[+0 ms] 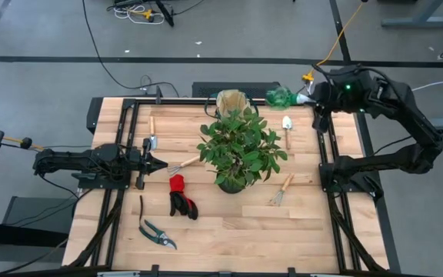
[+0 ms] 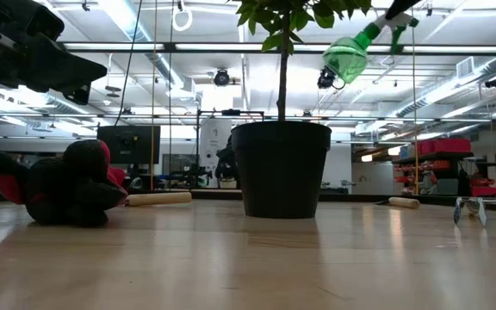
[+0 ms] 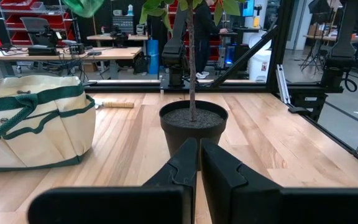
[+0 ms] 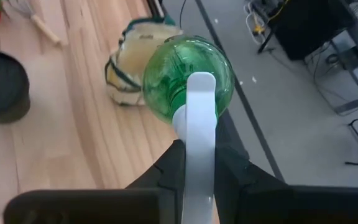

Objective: Pick & Place Garden tools in Gardening bag
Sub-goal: Put the green spray bottle into the gardening bag

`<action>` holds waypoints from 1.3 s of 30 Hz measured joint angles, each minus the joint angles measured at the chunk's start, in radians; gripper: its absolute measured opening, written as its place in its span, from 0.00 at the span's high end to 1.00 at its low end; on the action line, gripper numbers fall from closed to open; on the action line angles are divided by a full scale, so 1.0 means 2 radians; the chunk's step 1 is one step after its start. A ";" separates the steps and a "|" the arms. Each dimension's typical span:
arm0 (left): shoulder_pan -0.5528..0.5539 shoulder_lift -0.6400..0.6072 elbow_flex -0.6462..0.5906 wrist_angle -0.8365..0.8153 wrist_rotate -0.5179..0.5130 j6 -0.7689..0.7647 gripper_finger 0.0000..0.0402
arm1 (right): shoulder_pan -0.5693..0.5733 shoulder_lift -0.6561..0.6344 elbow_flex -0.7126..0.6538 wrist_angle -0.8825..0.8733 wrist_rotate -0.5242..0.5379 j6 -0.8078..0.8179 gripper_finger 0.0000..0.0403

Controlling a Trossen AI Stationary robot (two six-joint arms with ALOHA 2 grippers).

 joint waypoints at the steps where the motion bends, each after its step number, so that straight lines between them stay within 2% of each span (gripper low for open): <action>1: 0.000 0.000 0.000 0.000 0.000 0.000 0.94 | 0.000 0.000 0.000 0.006 0.000 -0.001 0.86; 10: 0.000 0.000 0.000 0.000 0.000 0.000 0.94 | 0.000 0.014 0.000 0.070 -0.051 -0.029 0.86; 16: 0.000 0.000 0.000 0.000 0.000 0.000 0.94 | -0.002 0.036 0.000 0.092 -0.053 -0.048 0.86; 24: 0.000 0.000 0.000 0.000 0.000 0.000 0.94 | -0.031 0.075 0.000 0.111 -0.090 -0.070 0.86; 35: 0.000 0.000 0.000 0.000 0.000 0.000 0.94 | -0.068 0.094 0.000 0.182 -0.093 -0.101 0.86; 39: 0.000 0.000 0.000 0.000 0.000 0.000 0.94 | -0.070 0.094 0.000 0.180 -0.103 -0.093 0.86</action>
